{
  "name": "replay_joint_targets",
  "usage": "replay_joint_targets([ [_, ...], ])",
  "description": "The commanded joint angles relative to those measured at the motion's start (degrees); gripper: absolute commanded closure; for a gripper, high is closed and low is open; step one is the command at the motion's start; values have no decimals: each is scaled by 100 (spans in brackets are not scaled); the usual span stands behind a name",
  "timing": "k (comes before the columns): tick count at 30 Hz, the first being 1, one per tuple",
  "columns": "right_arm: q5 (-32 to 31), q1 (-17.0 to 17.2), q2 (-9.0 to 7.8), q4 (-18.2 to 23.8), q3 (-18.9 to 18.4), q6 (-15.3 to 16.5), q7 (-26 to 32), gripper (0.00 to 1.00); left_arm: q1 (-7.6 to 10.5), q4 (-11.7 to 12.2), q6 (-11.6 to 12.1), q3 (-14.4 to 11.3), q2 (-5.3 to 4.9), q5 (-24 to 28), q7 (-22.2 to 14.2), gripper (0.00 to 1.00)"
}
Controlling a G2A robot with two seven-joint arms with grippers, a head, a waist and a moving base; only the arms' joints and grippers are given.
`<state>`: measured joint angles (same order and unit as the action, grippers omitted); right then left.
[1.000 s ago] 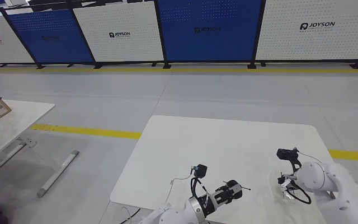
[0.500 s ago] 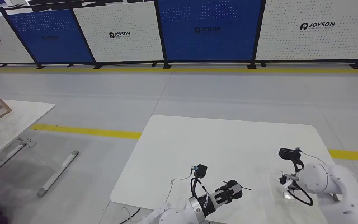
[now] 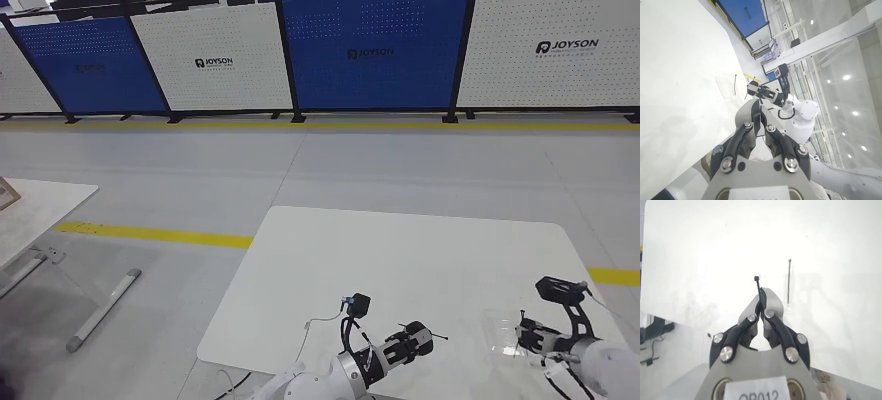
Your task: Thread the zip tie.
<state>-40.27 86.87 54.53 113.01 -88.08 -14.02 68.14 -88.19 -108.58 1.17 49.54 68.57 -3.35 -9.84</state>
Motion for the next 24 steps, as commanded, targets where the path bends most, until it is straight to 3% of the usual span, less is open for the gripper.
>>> replay_joint_targets([
  [1, -31, -16, 1, -7, 9, -142, 0, 100, 0, 0, 0, 0, 0, 0, 0, 100],
  [10, -31, -16, 1, -7, 9, -142, 0, 100, 0, 0, 0, 0, 0, 0, 0, 100],
  [13, -149, 84, 13, 19, 3, -143, -451, 100, 0, 0, 0, 0, 0, 0, 0, 100],
  [18, 308, 602, 53, 421, -511, -417, -1289, 100, 0, 0, 0, 0, 0, 0, 0, 100],
  [22, 476, 1237, 89, 842, -808, -376, -1931, 100, 0, 0, 0, 0, 0, 0, 0, 100],
  [24, 459, 1356, 95, 915, -821, -397, -1989, 100, 0, 0, 0, 0, 0, 0, 0, 100],
])
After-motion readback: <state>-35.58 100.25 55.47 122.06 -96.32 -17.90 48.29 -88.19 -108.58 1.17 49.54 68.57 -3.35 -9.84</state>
